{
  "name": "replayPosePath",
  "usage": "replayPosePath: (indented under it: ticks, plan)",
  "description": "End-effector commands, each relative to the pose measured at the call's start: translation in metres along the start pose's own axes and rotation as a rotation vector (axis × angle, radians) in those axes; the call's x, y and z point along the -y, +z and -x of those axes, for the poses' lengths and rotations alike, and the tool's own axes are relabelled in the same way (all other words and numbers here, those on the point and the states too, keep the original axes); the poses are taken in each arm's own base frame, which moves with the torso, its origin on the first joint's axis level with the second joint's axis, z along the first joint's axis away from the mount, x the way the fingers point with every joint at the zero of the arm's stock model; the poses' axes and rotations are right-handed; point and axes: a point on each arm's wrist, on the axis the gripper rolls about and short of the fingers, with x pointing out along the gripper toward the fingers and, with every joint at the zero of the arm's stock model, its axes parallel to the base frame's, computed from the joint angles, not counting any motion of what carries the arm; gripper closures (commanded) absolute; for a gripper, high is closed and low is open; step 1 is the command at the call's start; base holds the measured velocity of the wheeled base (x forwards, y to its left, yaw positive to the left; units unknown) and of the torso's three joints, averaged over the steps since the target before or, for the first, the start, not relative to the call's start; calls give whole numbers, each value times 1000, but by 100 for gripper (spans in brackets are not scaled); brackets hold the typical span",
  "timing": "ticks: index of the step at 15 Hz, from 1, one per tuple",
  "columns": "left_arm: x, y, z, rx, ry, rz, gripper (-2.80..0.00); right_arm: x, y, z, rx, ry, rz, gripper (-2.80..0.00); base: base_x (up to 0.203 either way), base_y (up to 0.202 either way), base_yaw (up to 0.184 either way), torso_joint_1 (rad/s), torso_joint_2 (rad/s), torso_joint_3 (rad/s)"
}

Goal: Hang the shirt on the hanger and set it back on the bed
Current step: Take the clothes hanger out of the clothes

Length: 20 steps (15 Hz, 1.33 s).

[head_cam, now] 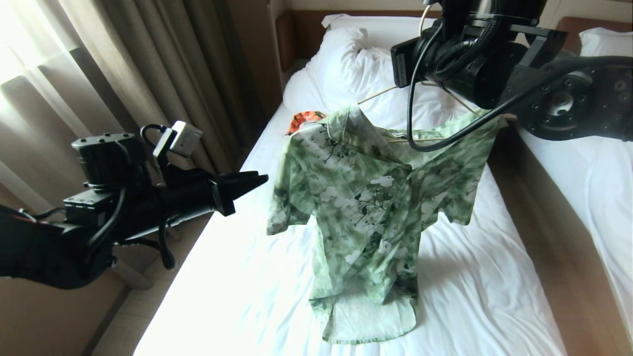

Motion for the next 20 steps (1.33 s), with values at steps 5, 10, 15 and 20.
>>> replayPosePath:
  ticks: [5, 10, 15, 20]
  plan:
    - [0, -30, -22, -69, -25, -45, -280, -10, -7, -3, -13, 14, 5, 0, 0, 0, 0, 0, 0, 0]
    - [-7, -45, -47, 16, 123, -104, -280, -17, -2, 2, -5, 34, -1, 0, 0, 0, 0, 0, 0, 0]
    - [-6, -42, -47, 26, 135, -109, 0, -20, 0, 4, -2, 38, -2, 0, 0, 0, 0, 0, 0, 0]
    - [-8, -44, -48, 8, 140, -99, 0, -18, 1, 4, 0, 33, -3, 0, 0, 0, 0, 0, 0, 0]
